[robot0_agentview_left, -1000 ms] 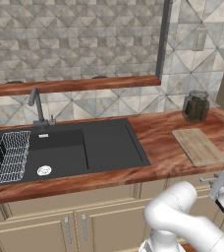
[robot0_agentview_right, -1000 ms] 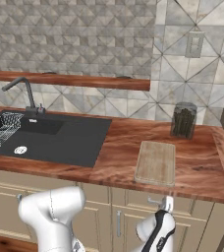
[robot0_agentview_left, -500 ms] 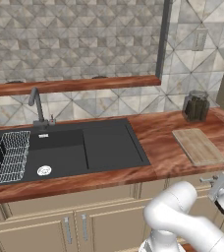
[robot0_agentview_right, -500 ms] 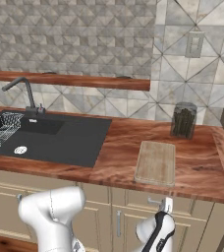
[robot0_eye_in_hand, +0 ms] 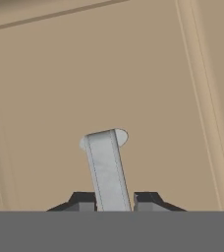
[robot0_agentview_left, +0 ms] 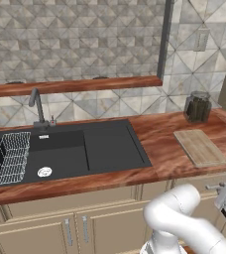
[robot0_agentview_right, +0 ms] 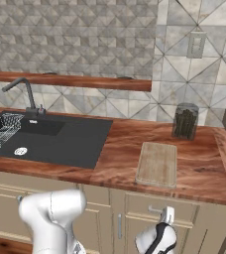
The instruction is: Open the drawer on the right and place the cutting tools on the cutting board.
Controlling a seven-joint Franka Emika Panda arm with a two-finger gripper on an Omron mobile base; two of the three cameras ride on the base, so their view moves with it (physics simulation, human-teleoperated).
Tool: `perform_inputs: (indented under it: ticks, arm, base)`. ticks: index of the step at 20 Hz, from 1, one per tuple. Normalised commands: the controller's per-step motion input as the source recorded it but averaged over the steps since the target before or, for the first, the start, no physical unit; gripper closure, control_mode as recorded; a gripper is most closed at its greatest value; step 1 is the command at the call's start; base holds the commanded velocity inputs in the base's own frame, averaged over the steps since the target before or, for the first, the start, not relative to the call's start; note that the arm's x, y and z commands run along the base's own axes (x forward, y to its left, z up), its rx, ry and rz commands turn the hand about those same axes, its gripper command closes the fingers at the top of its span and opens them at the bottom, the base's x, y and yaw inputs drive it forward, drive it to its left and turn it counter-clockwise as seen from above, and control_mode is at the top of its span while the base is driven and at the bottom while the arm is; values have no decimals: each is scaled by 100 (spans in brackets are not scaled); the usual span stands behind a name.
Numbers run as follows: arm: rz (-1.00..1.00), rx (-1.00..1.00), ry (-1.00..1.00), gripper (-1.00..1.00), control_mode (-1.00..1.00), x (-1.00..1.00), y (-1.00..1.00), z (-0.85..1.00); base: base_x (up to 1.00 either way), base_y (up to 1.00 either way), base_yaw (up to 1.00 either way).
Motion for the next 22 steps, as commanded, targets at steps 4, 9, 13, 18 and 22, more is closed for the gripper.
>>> perform_inputs:
  ticks: [4,9,13,18,22]
  arm:
    - [0,0,-6,100,-100,-77,0,0]
    - [0,0,-6,100,-100,-87,0,6]
    - [0,0,-6,100,-100,-92,0,21]
    - [0,0,-3,100,-100,-73,2,27]
    - [0,0,0,-100,-100,-20,20,25]
  base:
    - [0,0,0]
    - [0,0,0]
    - [0,0,0]
    - [0,0,0]
    - [0,0,0]
